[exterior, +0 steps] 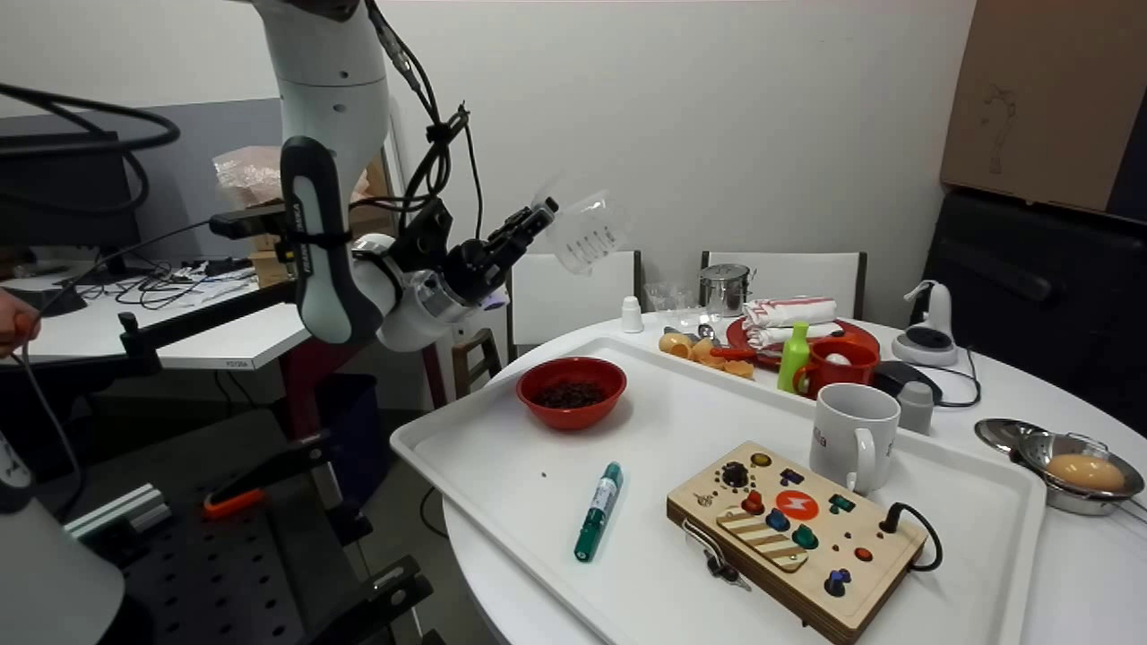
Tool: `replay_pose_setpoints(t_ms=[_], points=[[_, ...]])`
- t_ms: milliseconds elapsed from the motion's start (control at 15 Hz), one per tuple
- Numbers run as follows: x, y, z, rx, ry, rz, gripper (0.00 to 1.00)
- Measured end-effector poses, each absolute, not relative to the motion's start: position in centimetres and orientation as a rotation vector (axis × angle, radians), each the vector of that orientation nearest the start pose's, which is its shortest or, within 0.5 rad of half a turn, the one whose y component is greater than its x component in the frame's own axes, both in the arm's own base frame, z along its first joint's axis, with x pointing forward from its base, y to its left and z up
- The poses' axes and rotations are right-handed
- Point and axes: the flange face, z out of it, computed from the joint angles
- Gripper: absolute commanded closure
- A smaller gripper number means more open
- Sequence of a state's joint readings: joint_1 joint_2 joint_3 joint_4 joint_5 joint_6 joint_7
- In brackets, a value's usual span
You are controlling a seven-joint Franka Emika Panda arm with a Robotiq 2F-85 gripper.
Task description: Empty the jug into the red bowl
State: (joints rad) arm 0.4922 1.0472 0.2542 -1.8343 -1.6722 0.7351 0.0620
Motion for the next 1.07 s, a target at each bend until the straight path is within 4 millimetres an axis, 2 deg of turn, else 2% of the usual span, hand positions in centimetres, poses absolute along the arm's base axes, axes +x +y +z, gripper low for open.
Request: replay_pose_setpoints(t_ms=[800, 1067], points=[[46.8, 22.3, 8.0, 0.647, 0.677, -0.615, 0.93], [46.9, 23.2, 7.0, 0.734, 0.819, -0.631, 0.93]])
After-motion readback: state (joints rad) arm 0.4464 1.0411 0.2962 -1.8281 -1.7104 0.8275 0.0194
